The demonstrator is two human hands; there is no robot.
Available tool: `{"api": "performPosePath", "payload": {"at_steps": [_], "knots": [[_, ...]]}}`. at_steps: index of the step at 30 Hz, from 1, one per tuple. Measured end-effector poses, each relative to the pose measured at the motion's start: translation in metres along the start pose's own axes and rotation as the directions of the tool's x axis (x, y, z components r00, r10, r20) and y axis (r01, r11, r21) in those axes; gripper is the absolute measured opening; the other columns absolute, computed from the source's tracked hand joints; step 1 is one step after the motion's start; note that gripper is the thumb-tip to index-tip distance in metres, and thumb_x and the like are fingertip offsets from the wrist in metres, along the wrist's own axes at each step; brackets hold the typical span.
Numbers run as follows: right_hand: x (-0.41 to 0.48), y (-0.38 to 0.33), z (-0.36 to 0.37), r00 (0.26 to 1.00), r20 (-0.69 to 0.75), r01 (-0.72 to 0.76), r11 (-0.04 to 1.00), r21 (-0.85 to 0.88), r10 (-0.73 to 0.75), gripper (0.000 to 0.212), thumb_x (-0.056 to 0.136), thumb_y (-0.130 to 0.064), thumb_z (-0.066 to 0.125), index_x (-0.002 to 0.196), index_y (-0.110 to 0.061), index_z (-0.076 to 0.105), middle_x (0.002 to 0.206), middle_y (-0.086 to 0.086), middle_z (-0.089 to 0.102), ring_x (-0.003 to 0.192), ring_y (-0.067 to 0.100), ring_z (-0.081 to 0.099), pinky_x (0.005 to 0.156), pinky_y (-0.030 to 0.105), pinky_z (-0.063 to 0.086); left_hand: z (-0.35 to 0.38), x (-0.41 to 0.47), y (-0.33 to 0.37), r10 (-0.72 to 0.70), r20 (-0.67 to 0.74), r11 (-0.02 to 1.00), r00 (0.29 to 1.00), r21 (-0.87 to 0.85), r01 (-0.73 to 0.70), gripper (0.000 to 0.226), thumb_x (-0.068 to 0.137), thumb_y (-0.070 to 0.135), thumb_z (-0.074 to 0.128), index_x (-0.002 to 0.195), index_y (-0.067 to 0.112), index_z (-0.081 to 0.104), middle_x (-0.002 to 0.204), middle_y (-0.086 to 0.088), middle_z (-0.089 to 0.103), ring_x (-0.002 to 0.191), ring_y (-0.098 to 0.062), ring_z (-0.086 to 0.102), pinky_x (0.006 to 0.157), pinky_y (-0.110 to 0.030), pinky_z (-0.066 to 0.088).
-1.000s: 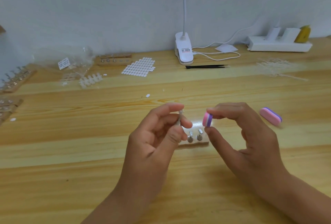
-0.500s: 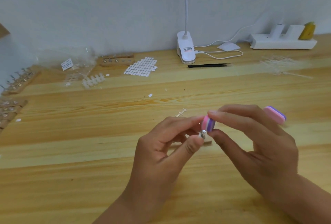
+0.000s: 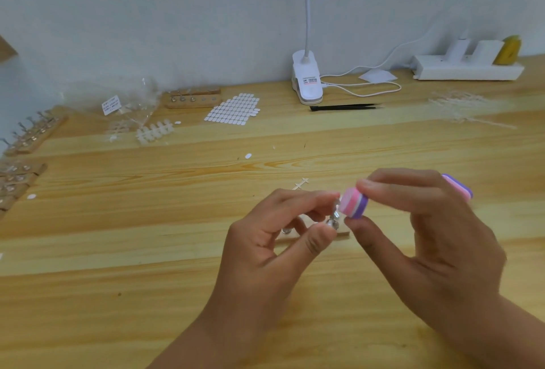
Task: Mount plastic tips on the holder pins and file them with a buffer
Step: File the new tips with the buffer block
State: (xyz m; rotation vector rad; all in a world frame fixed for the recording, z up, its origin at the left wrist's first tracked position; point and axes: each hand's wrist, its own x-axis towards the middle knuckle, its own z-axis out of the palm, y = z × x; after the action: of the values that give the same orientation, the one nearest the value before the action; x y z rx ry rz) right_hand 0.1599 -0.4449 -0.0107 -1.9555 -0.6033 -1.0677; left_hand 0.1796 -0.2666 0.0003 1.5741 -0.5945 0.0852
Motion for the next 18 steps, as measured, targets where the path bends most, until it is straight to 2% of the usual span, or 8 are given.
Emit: {"api": "performPosePath", "payload": {"at_steps": [2, 4, 7, 9, 12, 18], "knots": [[-0.002, 0.003, 0.0, 0.999, 0.049, 0.024, 0.999, -0.035, -0.023, 0.028, 0.088, -0.008, 0.069, 0.113, -0.02, 0.062, 0.103, -0.005, 0.062, 0.106, 0.001, 0.06, 0.093, 0.011, 0.043, 0.0, 0.0, 0.001, 0.002, 0.011, 1.0, 1.0, -0.021, -0.002, 0.026, 0.086, 0.031, 0.069, 0.112, 0.031, 0.072, 0.106, 0.006, 0.07, 0.093, -0.018, 0.065, 0.08, -0.023, 0.051], [-0.002, 0.01, -0.001, 0.994, 0.096, -0.043, 0.997, -0.065, 0.049, 0.026, 0.088, -0.009, 0.067, 0.114, -0.014, 0.061, 0.107, -0.004, 0.062, 0.106, -0.002, 0.059, 0.093, 0.009, 0.042, -0.003, 0.0, 0.002, -0.007, 0.018, 0.997, 1.0, -0.073, 0.008, 0.026, 0.085, 0.029, 0.07, 0.112, 0.03, 0.073, 0.103, 0.007, 0.069, 0.093, -0.013, 0.064, 0.081, -0.023, 0.05], [0.003, 0.014, -0.003, 0.99, 0.059, -0.122, 0.989, -0.078, 0.126, 0.026, 0.089, -0.013, 0.066, 0.114, -0.016, 0.06, 0.103, -0.017, 0.06, 0.104, -0.011, 0.055, 0.085, 0.002, 0.037, -0.004, 0.002, 0.001, -0.092, 0.023, 0.983, 0.995, -0.158, 0.095, 0.027, 0.084, 0.018, 0.073, 0.11, 0.027, 0.074, 0.097, 0.003, 0.071, 0.091, -0.011, 0.066, 0.08, -0.022, 0.052], [0.004, 0.012, -0.004, 0.992, 0.039, -0.115, 0.991, -0.076, 0.118, 0.027, 0.09, -0.014, 0.066, 0.116, -0.018, 0.059, 0.101, -0.023, 0.057, 0.104, -0.011, 0.055, 0.085, 0.002, 0.036, -0.002, 0.003, -0.003, -0.168, 0.002, 0.96, 0.986, -0.225, 0.164, 0.029, 0.084, 0.008, 0.067, 0.109, 0.02, 0.075, 0.092, -0.001, 0.072, 0.082, -0.011, 0.067, 0.076, -0.02, 0.053], [0.001, 0.009, -0.005, 0.996, 0.049, -0.07, 0.994, -0.084, 0.074, 0.028, 0.09, -0.011, 0.066, 0.117, -0.018, 0.058, 0.103, -0.026, 0.056, 0.102, -0.01, 0.055, 0.084, 0.002, 0.037, 0.0, 0.003, -0.005, -0.208, -0.011, 0.938, 0.978, -0.286, 0.196, 0.031, 0.087, 0.0, 0.057, 0.109, 0.012, 0.074, 0.088, -0.003, 0.07, 0.07, -0.014, 0.063, 0.071, -0.024, 0.053], [0.002, 0.01, -0.003, 0.996, 0.07, -0.047, 0.993, -0.11, 0.055, 0.035, 0.083, 0.0, 0.073, 0.113, -0.013, 0.06, 0.096, -0.015, 0.059, 0.101, -0.008, 0.056, 0.084, 0.003, 0.037, 0.002, 0.002, -0.003, -0.277, -0.053, 0.909, 0.959, -0.338, 0.243, 0.026, 0.086, 0.004, 0.054, 0.077, 0.013, 0.076, 0.075, -0.011, 0.07, 0.055, -0.022, 0.065, 0.058, -0.029, 0.055]]}}
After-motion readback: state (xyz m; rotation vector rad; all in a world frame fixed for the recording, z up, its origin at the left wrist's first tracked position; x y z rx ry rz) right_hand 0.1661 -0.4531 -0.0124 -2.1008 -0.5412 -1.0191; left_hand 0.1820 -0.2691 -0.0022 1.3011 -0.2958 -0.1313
